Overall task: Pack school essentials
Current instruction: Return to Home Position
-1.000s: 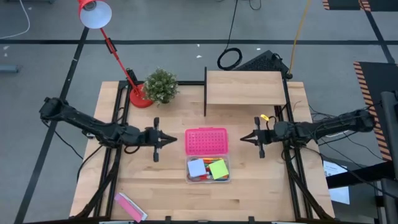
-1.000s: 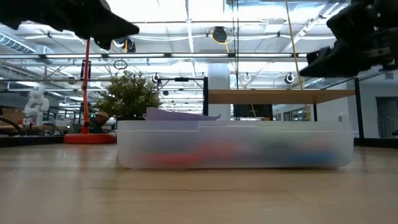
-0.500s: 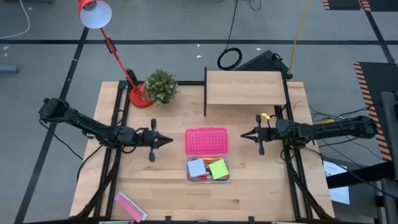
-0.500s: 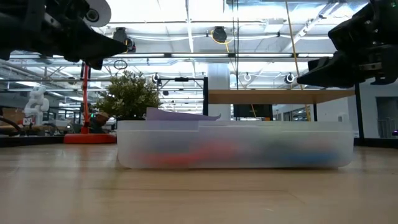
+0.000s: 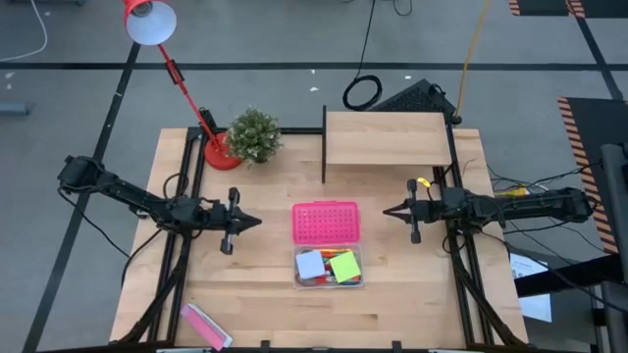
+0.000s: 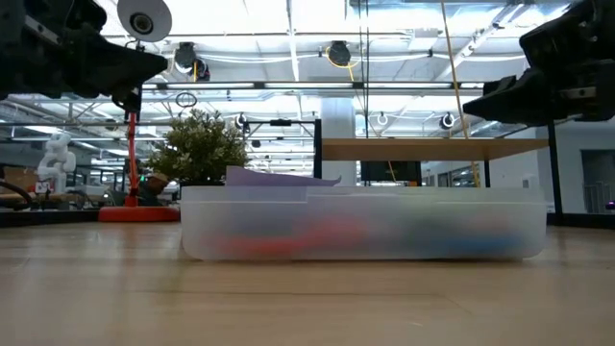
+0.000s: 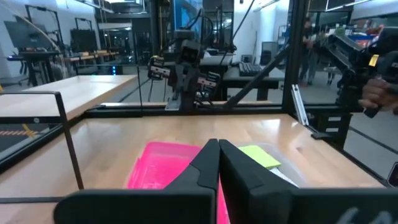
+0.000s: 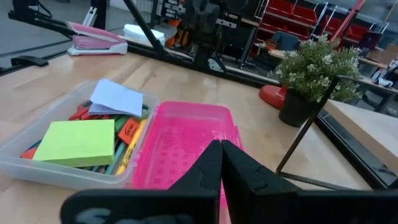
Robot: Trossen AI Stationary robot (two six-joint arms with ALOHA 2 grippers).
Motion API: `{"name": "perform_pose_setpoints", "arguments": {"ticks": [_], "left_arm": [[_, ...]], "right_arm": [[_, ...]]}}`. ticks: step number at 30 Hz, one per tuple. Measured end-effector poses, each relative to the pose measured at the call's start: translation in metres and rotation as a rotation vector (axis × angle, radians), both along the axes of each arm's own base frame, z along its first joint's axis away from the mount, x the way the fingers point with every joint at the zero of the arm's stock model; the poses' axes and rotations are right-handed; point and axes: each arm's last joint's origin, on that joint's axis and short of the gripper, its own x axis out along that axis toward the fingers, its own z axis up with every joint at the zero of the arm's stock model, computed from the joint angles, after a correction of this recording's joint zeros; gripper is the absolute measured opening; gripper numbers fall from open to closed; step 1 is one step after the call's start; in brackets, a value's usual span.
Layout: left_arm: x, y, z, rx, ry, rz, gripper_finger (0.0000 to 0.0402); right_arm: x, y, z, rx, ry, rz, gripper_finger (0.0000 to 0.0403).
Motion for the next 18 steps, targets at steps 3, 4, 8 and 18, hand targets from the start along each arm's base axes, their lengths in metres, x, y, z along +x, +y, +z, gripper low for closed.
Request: {"name": "perform_pose_setpoints", "arguments": {"ticks": [3,4,8,18], "left_arm": [[-0.001,0.000,0.000,0.000,0.007,0.000,0.0010],[-0.001,0.000,0.000,0.003,0.005,-0.001,0.0010],[-0.001,0.000,0.000,0.024,0.006,-0.003,0.0010],[-0.001,-0.001,0.000,0.075,0.003,-0.032,0.0010]], "right_arm": [[-0.003,0.000,0.002,-0.007,-0.013,0.005,0.0000],[-0.004,0.000,0.002,-0.007,-0.018,0.009,0.0000],[-0.007,0.001,0.003,-0.005,-0.030,0.027,0.0000],[-0.018,0.001,0.003,-0.005,-0.037,0.027,0.0000]]}}
